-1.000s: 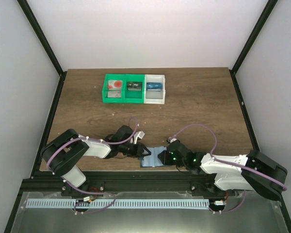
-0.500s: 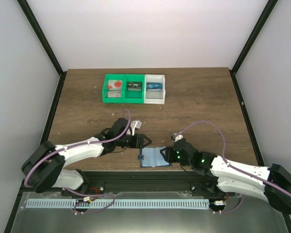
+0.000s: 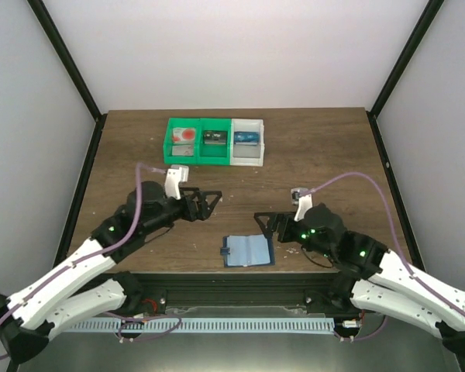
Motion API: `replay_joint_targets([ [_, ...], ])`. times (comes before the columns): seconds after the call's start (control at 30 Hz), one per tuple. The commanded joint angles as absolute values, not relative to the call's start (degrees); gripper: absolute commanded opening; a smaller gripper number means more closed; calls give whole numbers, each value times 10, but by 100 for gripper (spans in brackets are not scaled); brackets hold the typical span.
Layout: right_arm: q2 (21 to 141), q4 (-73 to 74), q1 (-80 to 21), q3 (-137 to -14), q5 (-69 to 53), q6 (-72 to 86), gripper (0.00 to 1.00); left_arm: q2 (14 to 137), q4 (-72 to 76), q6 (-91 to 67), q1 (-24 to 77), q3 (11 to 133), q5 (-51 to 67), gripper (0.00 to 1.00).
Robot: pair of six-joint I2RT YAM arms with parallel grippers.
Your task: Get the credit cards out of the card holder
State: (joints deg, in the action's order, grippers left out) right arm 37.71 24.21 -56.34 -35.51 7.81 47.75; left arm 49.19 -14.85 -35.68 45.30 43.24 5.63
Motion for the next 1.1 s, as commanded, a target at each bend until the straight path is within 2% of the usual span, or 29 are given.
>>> replay_joint_targets([
  [0.0, 355, 320, -561, -429, 115, 453, 100, 441, -232, -323, 452, 476, -1, 100],
  [0.27, 344, 352, -562, -488, 141, 444, 100, 366, -257, -323, 451, 506, -11, 100],
  [0.73, 312, 344, -561, -465, 149, 461, 100, 309, -245, -332, 451, 474, -1, 100],
  [1.07, 305, 340, -562, -458, 151, 462, 100, 317, -238, -335, 452, 456, 10, 100],
])
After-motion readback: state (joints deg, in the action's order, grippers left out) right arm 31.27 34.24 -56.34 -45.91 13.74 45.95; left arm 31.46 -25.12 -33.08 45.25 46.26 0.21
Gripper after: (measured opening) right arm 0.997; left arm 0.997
